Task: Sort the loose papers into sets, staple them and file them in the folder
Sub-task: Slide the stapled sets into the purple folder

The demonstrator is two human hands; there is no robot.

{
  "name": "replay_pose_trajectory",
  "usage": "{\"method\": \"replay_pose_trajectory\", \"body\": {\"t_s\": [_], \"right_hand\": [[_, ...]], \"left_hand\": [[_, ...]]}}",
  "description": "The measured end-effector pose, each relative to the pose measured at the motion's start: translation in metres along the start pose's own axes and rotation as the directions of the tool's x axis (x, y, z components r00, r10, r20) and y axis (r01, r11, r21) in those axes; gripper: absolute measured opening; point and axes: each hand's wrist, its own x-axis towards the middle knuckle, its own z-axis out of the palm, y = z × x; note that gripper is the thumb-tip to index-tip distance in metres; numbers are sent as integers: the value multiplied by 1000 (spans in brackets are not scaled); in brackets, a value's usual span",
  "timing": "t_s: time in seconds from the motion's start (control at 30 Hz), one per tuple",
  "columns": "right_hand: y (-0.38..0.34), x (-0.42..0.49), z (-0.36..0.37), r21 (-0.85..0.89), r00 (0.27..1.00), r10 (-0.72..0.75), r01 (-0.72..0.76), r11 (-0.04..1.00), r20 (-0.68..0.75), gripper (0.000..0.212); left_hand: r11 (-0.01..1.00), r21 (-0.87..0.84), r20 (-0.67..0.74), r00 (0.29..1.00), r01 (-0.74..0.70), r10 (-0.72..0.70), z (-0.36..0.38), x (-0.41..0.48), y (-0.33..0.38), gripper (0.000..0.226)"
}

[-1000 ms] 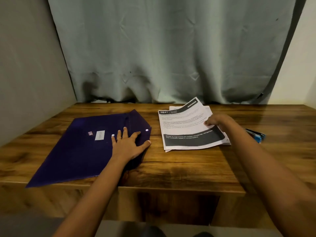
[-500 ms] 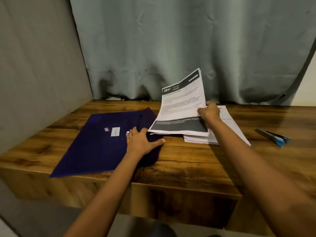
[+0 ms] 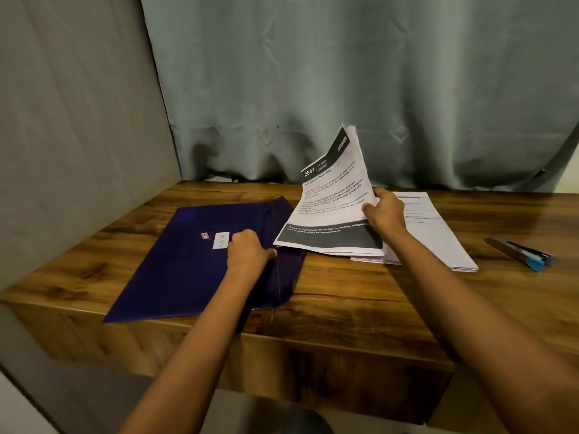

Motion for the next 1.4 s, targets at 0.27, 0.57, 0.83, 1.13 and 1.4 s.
{"method": "replay_pose_trajectory", "body": {"t_s": [0.27, 0.57, 0.83, 1.13, 1.4], "right_hand": [[-4, -2, -6, -22, 998, -34, 35, 999, 47, 38], [-21, -10, 0, -42, 994, -45, 50, 998, 99, 33], [-30, -26, 13, 21, 992, -106, 105, 994, 73, 34], [-23, -43, 23, -59, 948, -54, 76, 995, 313, 27], [-38, -45, 34, -161, 903, 3, 74, 984, 430, 33]], "left_hand": [[992, 115, -75, 996, -49, 58, -4, 0, 1, 19], [954, 267, -232, 952, -133, 198, -14, -1, 8, 11], [940, 326, -232, 955, -104, 186, -19, 0, 10, 13], [925, 369, -209, 962, -89, 176, -21, 3, 12, 18], [911, 393, -217, 951, -121, 220, -20, 2, 17, 19]]}}
